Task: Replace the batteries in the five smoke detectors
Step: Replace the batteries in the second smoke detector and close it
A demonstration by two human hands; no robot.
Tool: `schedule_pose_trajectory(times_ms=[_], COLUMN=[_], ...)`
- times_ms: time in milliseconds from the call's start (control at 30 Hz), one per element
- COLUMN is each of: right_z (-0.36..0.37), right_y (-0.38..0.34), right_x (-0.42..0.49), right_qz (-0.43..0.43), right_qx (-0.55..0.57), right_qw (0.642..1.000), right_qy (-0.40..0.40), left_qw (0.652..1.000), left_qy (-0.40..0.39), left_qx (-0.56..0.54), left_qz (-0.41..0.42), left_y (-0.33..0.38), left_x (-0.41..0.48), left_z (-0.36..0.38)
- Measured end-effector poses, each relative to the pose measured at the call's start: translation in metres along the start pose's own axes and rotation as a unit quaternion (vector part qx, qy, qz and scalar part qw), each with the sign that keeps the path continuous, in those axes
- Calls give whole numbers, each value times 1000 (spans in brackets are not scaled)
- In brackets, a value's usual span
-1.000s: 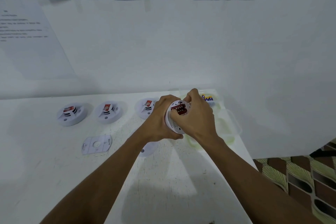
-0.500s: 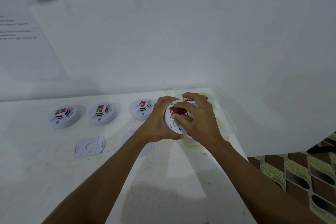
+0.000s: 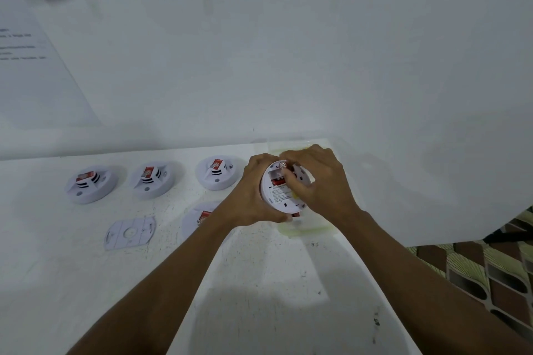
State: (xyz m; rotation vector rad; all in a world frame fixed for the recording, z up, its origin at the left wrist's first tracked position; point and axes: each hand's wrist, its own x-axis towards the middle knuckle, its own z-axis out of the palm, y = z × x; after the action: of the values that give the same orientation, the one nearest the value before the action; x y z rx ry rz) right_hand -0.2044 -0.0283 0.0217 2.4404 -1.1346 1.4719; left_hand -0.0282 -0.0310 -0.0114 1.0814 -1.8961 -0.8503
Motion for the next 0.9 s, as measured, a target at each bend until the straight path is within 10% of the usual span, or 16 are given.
schedule_pose_trajectory(times_ms=[300, 667, 900], right_z=[-14, 0, -15], right_y=[15, 39, 27], right_x=[4, -12, -1], right_qz=[153, 289, 321], right_qx=[91, -24, 61], right_qw=[984, 867, 912], right_qy=[20, -406, -247], left_qw=[999, 998, 998], left_qy=[21, 31, 28], left_qx=[35, 61, 62], left_qz=[19, 15, 21], left_y=[-8, -17, -18], left_x=[-2, -13, -13], left_z=[-10, -23, -25])
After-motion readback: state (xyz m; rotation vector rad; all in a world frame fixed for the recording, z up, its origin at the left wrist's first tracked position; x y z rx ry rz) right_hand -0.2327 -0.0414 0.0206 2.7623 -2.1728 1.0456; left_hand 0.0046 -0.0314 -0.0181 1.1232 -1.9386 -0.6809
